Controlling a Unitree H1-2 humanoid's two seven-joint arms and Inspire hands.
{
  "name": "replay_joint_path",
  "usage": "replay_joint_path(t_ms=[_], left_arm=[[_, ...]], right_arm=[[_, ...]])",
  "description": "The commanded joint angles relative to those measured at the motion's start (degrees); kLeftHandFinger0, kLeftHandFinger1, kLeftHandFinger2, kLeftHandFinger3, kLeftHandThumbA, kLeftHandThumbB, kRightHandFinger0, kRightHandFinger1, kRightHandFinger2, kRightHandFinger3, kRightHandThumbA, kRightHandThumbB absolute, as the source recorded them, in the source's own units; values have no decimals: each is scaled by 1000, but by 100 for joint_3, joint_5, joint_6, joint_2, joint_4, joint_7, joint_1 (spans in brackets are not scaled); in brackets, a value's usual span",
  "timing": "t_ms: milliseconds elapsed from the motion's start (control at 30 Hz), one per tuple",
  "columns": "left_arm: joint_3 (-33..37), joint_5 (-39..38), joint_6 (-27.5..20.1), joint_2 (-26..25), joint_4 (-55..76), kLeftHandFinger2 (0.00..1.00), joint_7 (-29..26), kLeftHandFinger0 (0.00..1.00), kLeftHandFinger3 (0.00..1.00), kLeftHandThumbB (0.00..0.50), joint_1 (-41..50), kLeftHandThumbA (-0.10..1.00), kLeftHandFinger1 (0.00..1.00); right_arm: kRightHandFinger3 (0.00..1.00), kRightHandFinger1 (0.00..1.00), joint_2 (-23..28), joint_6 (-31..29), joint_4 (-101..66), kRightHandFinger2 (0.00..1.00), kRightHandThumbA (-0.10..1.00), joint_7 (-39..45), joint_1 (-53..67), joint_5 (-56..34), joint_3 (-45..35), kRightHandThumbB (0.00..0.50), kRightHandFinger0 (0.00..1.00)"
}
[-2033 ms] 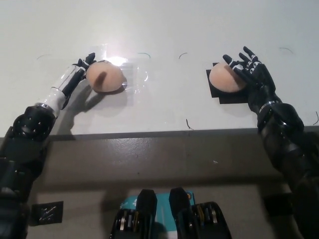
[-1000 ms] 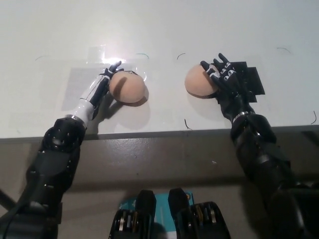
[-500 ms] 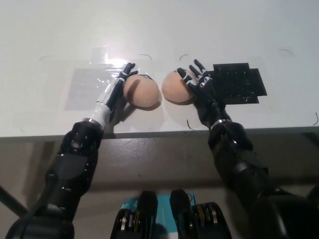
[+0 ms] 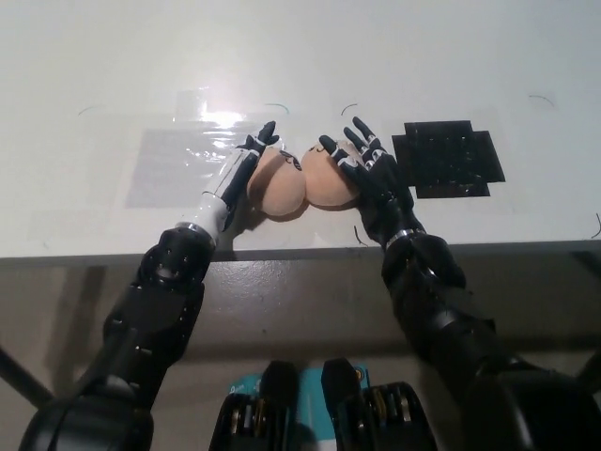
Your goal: Use both hands to push two dumpling toys together to the middle
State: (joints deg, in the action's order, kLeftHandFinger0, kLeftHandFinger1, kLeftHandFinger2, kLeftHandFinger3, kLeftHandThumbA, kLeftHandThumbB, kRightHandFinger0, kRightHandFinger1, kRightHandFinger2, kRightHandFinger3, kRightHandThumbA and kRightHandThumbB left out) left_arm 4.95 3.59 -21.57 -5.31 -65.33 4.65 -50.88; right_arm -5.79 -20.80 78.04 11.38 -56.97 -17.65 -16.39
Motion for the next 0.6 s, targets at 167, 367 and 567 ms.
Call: replay_joint_path(t_ms=[167,367,567], left_arm=[[287,218,-140,-23,-169,1000,111,1000,1000,317,-108,1000,1000],[272,137,-76,-502,56,1000,270,1000,1000,317,-18,1000,1000],[174,16,-23,-1016,900,1000,592,1000,1000,332,346,1000,1000]], right_arm=[[1000,1000,100,-1,24,1000,1000,106,44,118,165,274,1000],[1000,1000,423,-310,-549,1000,1000,105,340,302,391,255,1000],[1000,1000,679,2,-1965,1000,1000,200,954,295,577,247,1000]])
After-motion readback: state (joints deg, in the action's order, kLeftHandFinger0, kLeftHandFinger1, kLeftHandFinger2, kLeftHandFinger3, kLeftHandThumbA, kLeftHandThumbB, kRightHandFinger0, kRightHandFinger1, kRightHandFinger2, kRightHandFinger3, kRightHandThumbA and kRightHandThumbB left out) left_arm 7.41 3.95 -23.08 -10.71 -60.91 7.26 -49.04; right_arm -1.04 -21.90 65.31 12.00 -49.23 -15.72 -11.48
